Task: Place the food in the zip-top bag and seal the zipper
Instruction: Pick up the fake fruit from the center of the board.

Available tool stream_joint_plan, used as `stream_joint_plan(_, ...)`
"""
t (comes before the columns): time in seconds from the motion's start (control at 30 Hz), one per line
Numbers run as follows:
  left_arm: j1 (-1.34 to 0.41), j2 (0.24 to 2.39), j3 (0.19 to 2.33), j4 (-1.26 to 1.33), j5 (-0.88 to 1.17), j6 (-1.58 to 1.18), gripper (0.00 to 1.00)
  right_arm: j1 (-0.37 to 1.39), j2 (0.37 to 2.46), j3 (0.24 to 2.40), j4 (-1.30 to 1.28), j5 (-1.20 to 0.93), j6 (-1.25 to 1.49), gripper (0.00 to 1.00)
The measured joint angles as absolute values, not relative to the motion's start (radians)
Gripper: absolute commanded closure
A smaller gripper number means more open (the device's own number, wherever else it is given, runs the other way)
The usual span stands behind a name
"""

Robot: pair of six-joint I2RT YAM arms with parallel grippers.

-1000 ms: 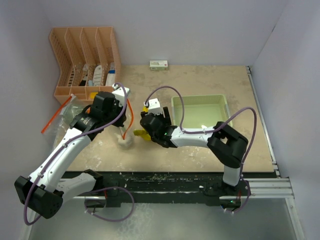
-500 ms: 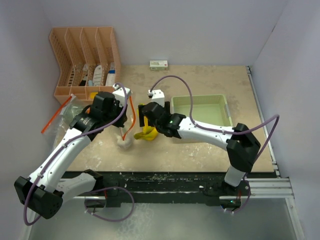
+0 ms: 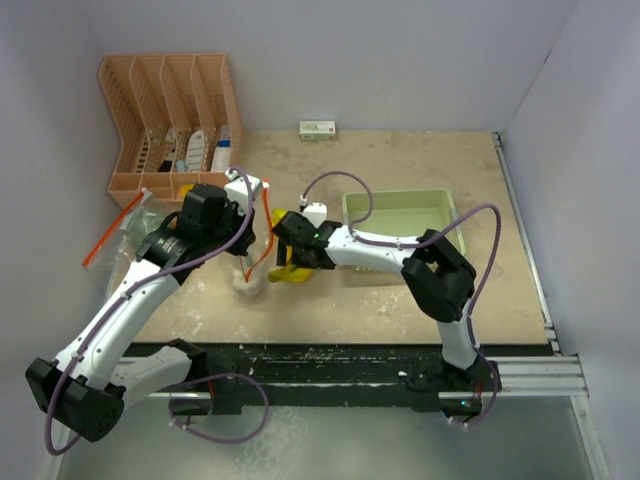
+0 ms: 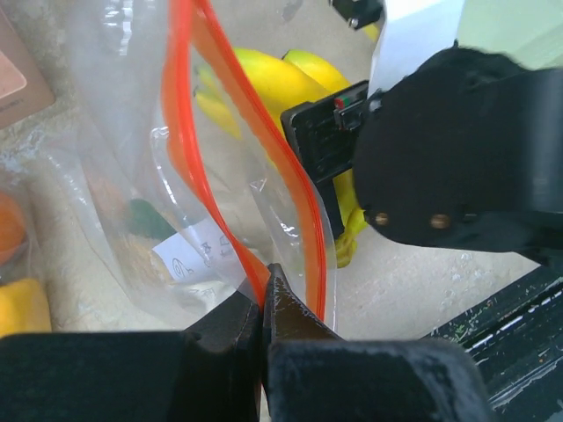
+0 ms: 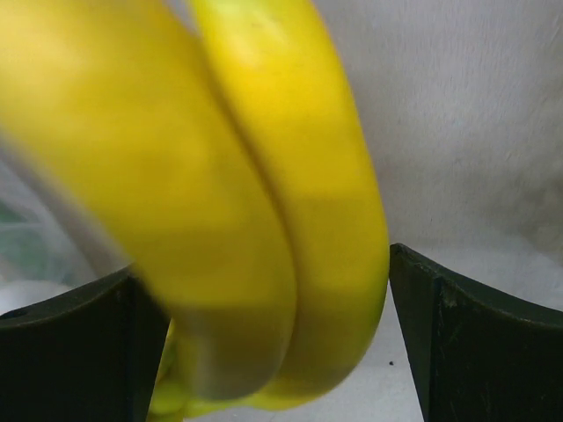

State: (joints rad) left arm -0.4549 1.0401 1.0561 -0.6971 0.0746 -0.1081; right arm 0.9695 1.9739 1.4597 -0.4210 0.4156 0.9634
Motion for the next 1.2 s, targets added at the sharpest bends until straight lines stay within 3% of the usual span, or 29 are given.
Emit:
stream_joint_plan(0.1,-0.455,1.034,1.052,-0.697,0.076,-0.108,1.0,0.97,2.008,1.457,-0.449,0.399,1.008,0.13)
stream_joint_plan(0.17,-0.455,1.028,1.048,-0.697,0.078,-0.107,1.0,0.97,2.006,1.446,-0.453,0.398,1.024,0.34)
stream_joint_plan(0.3,-0.455,1.018,1.045,-0.691,0.078,-0.108,1.0,0.97,1.961,1.402,-0.443,0.402,1.05,0.86)
stream_joint_plan(0.37,-0.455,1.017,1.041,-0.689,0.078,-0.108,1.0,0.97,1.942,1.385,-0.452,0.416,1.045,1.0)
stream_joint_plan(0.57,-0.455,1.017,1.038,-0.69,0.075,-0.109,1.0,0.97,1.838,1.309,-0.484,0.572,0.978,1.0)
stream_joint_plan(0.8,-0.455,1.037,1.038,-0.689,0.071,-0.109,1.0,0.97,1.541,1.206,-0.392,0.809,0.72,1.0)
stream_joint_plan(1.0,-0.455,1.084,1.042,-0.675,0.07,-0.112,1.0,0.97,1.314,1.041,-0.137,0.769,0.465,1.0)
stream_joint_plan(1.2,-0.455,1.139,1.084,-0.673,0.066,-0.116,1.0,0.973,1.288,1.016,-0.035,0.632,0.4,1.0)
